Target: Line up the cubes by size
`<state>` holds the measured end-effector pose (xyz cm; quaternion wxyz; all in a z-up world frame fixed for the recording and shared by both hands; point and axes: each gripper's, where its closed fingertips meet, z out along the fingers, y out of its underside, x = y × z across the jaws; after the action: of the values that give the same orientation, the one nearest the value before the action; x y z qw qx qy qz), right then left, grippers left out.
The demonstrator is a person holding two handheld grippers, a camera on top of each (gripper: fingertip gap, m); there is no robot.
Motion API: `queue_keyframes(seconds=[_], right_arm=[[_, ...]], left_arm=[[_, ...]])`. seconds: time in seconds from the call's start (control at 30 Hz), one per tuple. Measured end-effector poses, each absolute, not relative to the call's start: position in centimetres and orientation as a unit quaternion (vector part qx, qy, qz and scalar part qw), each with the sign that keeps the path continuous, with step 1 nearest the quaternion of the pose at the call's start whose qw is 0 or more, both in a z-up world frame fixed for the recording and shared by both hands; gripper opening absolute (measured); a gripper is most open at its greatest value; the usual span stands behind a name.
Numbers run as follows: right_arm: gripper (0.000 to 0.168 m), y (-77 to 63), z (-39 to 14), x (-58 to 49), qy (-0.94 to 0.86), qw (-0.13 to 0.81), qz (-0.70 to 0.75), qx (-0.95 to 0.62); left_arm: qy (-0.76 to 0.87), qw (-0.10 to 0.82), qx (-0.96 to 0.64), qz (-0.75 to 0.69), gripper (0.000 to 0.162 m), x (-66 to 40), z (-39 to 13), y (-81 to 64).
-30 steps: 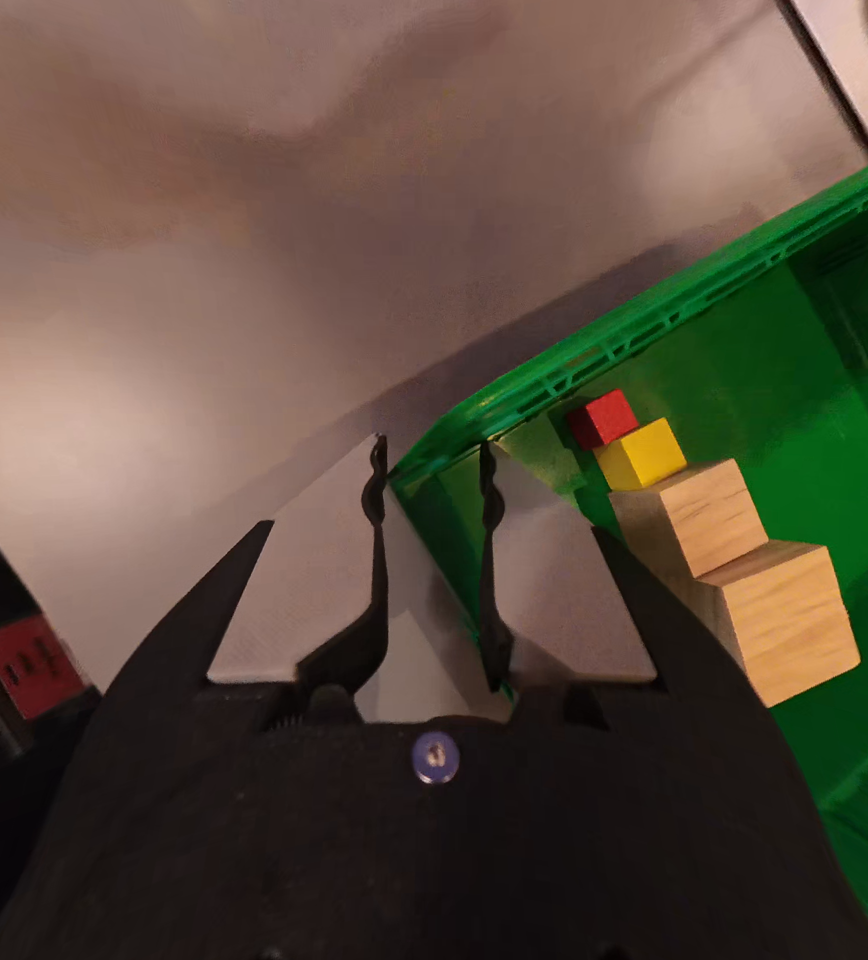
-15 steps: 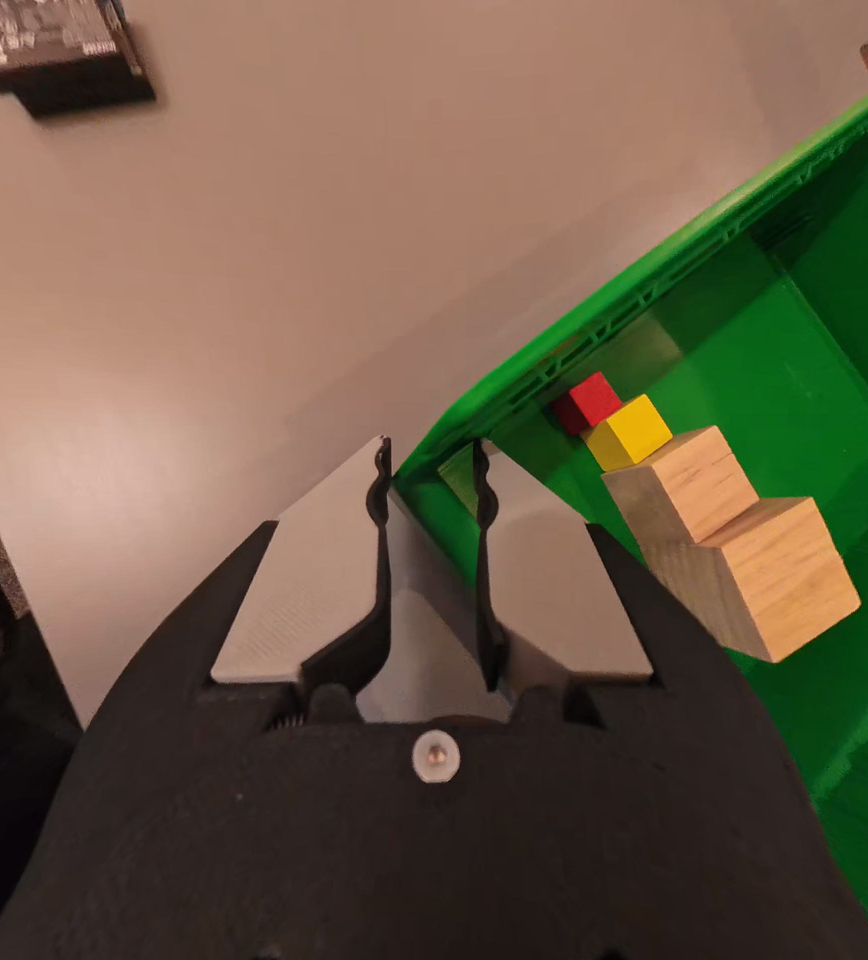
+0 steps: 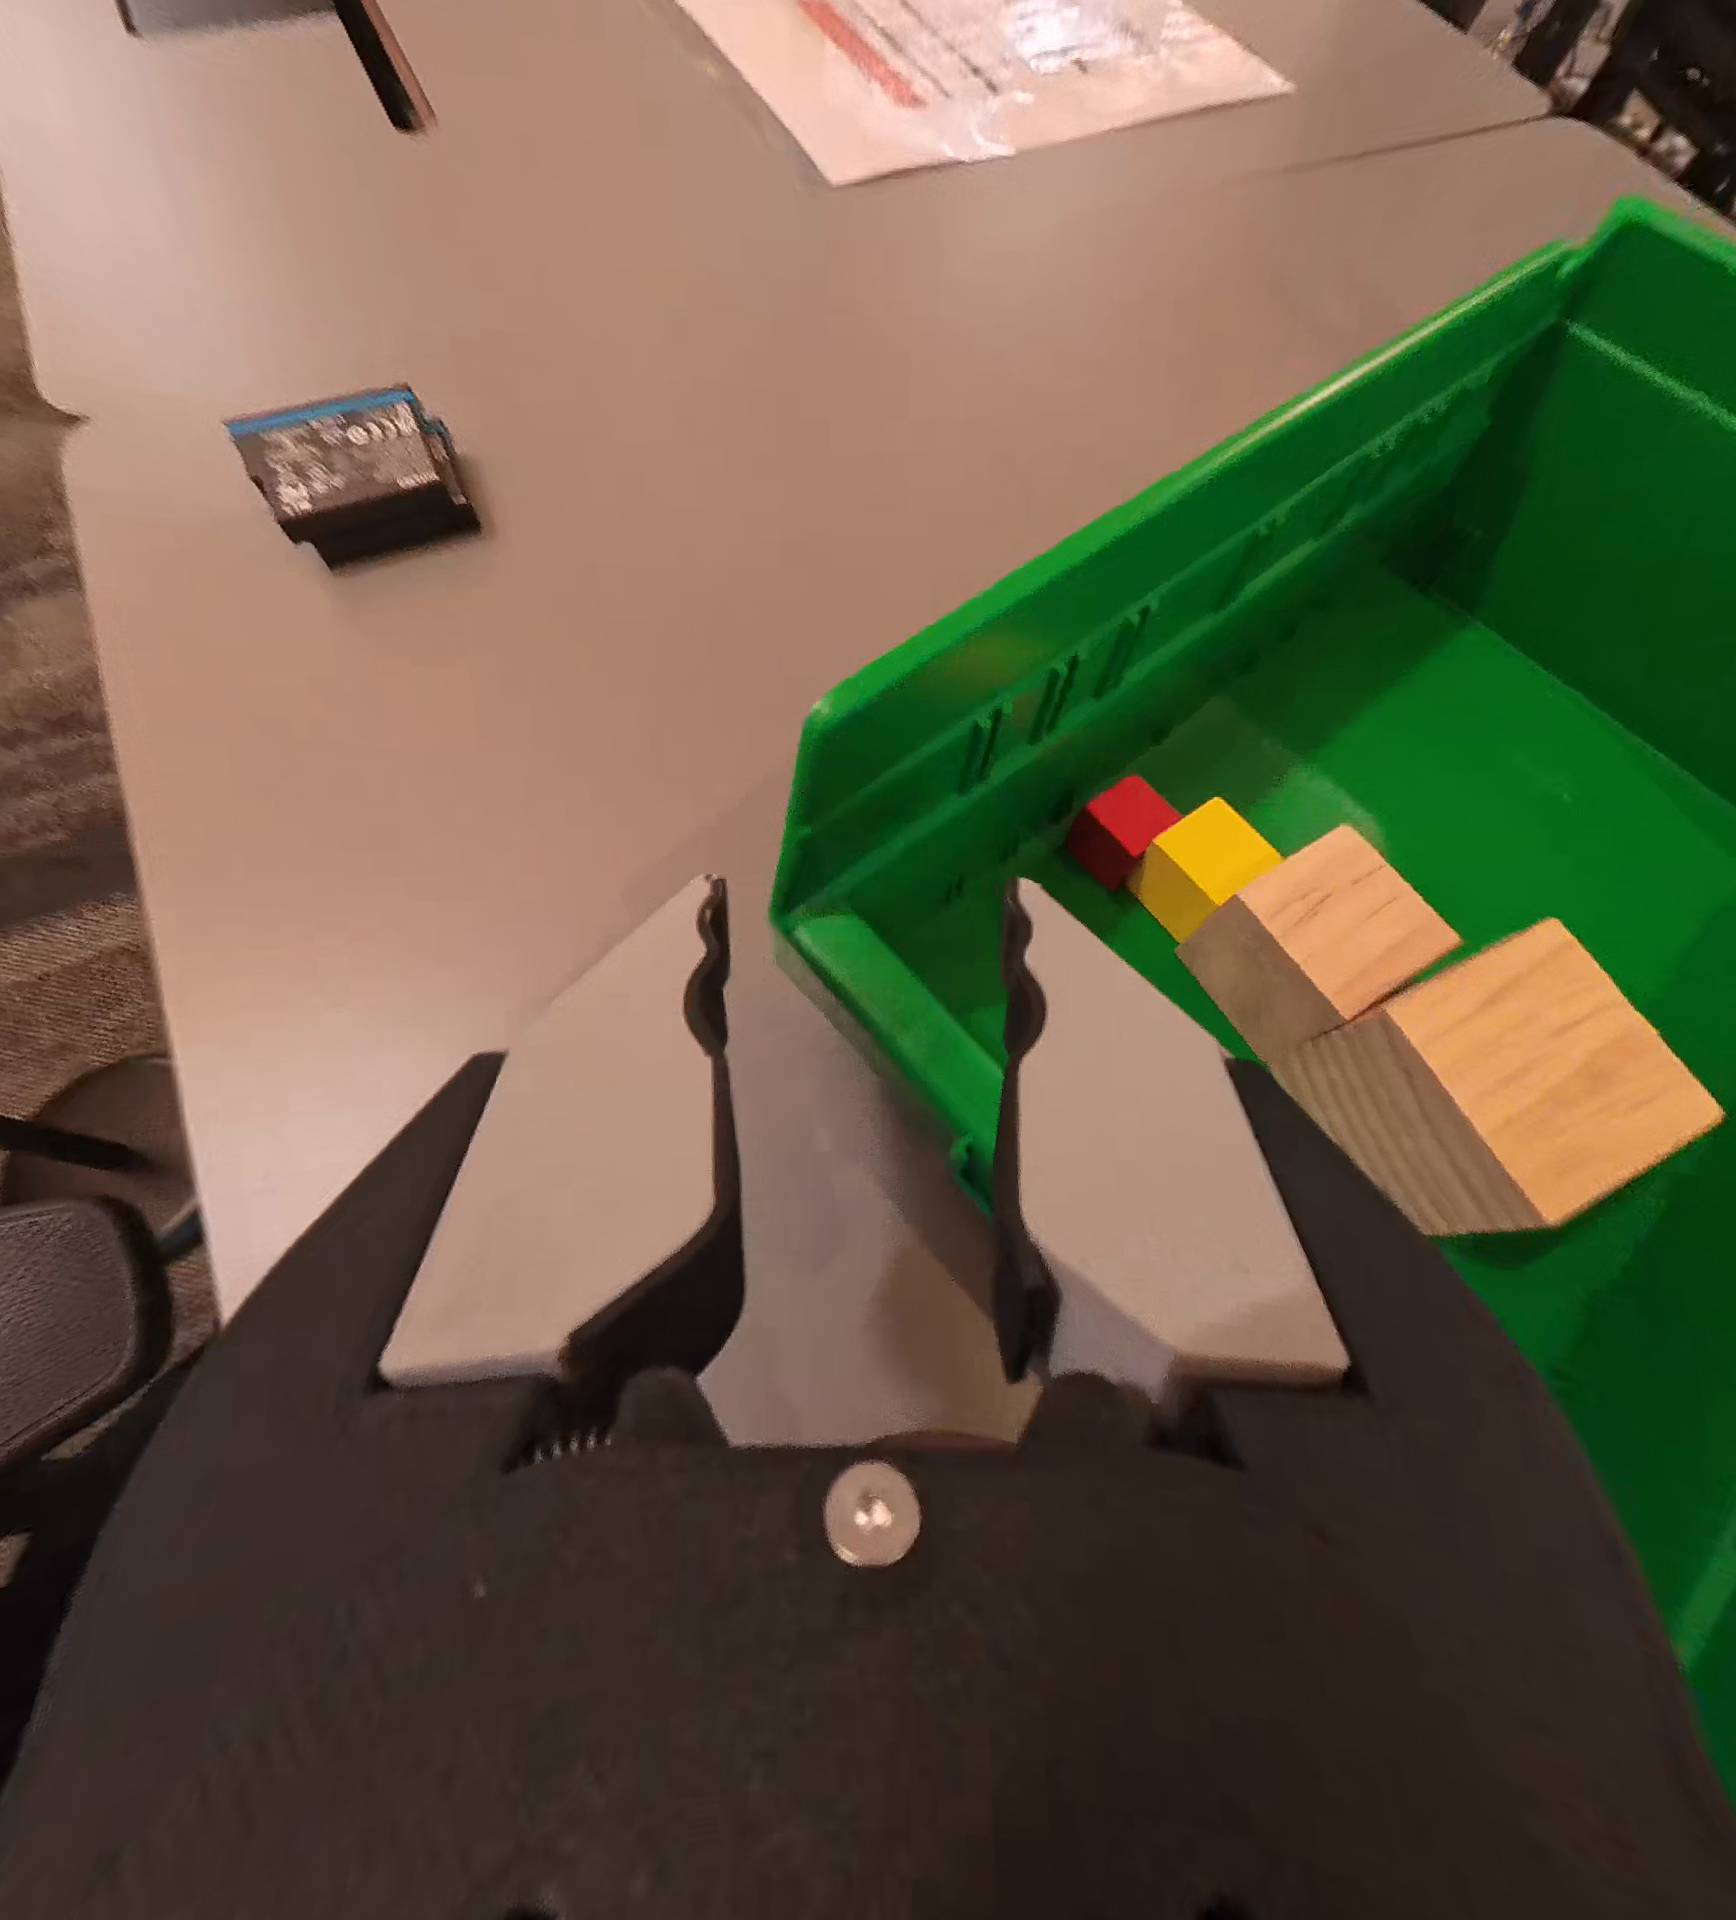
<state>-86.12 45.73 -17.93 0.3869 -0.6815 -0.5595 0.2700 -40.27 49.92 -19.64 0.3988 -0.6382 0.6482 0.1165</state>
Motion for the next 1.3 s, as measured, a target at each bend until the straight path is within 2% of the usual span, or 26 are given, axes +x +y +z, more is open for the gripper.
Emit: queue_keyframes(seconds=[0.2,0.3,0.47,0.5,0.53,0.57,0.63,0.8,0.87,0.9,0.97,1.3], right_arm=[[0.06,45.9,-15.5,-80.7,-0.549,0.35,0.32,-0.688],[0.058,45.5,-15.8,-75.2,-0.558,0.306,0.319,-0.703],[0.065,44.9,-16.2,-63.7,-0.549,0.287,0.297,-0.726],[0.065,44.7,-16.5,-61.5,-0.553,0.288,0.281,-0.729],[0.055,44.6,-16.8,-59.4,-0.558,0.292,0.267,-0.73],[0.055,44.8,-17.0,-57.6,-0.556,0.3,0.246,-0.735],[0.069,45.6,-18.0,-54.0,-0.555,0.3,0.189,-0.752],[0.073,46.8,-20.8,-49.2,-0.567,0.269,0.097,-0.773],[0.066,48.5,-22.8,-46.9,-0.597,0.252,0.001,-0.762],[0.046,49.6,-23.5,-45.5,-0.614,0.245,-0.056,-0.748],[0.031,50.2,-24.4,-44.4,-0.656,0.233,-0.082,-0.713],[0.031,56.3,-24.4,-37.0,-0.717,0.142,-0.132,-0.669]], left_arm=[[0.524,0.584,-0.619,-0.041,0.051,-47.8,-3.2,44.0],[0.502,0.625,-0.597,-0.037,0.048,-54.8,-0.2,40.0],[0.453,0.593,-0.665,0.037,0.072,-66.5,-4.0,39.2],[0.444,0.572,-0.688,0.046,0.073,-68.4,-5.7,39.7],[0.441,0.547,-0.71,0.053,0.074,-70.0,-7.8,40.4],[0.44,0.522,-0.728,0.066,0.073,-71.5,-10.1,41.2],[0.439,0.468,-0.76,0.1,0.074,-74.4,-14.6,43.3],[0.439,0.348,-0.816,0.14,0.062,-79.3,-23.1,48.0],[0.448,0.334,-0.811,0.174,0.043,-81.0,-23.8,49.5],[0.463,0.323,-0.807,0.174,0.034,-81.3,-24.0,49.6],[0.478,0.302,-0.812,0.145,0.032,-81.9,-24.2,49.3],[0.482,0.238,-0.833,0.132,0.035,-89.8,-24.3,46.8]])
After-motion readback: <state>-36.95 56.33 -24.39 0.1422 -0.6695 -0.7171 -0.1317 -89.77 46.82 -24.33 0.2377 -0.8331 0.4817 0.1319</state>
